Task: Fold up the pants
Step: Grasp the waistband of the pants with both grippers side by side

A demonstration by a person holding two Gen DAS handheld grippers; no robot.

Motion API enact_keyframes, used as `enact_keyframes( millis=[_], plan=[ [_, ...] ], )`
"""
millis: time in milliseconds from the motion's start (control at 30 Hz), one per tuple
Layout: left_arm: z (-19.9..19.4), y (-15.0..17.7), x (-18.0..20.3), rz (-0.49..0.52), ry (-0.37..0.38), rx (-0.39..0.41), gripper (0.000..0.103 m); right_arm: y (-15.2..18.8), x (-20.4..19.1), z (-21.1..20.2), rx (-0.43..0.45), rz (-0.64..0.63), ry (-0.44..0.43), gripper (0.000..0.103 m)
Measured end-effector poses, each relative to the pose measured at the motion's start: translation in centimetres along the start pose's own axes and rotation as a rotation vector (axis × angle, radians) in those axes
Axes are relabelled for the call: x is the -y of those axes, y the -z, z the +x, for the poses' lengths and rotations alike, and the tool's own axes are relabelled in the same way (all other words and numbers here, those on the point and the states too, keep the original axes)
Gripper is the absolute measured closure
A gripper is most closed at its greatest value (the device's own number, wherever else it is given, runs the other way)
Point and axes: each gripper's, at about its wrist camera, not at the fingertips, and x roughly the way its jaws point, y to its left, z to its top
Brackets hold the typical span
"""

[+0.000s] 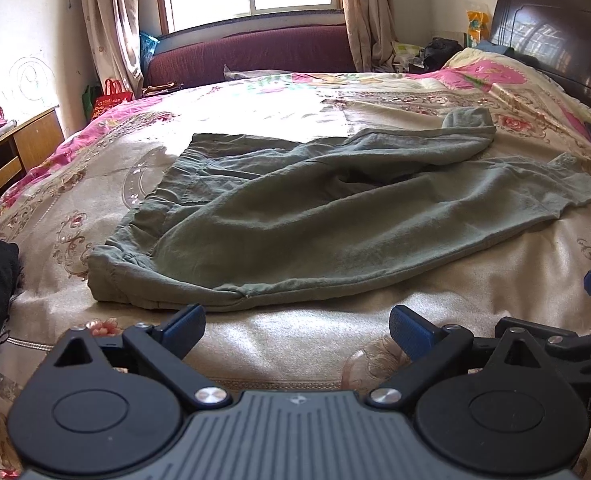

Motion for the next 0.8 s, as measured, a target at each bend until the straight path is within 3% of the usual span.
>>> enact_keyframes(
  millis=[467,567,700,767,800],
  plan=[
    [4.0,-1.5,-9.9,-0.104,-0.22,-0.002,0.0,-4.5,-6.6,4.5,0.06,-0.26,-0.16,0.005],
    [4.9,-1.9,-11.0,-0.091,-0.218,0.002,0.0,-4.6,-8.6,5.6,0.055,-0.344,-0.207,0.006],
    [6.4,-2.0,-11.3,-0.024,-0.177,-0.018,0.0,-4.5,-11.1,7.3,0.024,-0.435,-0.266,0.023],
    [7.3,-1.9,-11.3,0.018,-0.175,-0.049,0.026,-4.7,-11.7,7.9,0.013,-0.447,-0.278,0.027],
    [7.6,-1.8,-11.6,0.021,-0.165,-0.065,0.027,-4.8,-11.9,8.1,0.011,-0.448,-0.28,0.027]
  ],
)
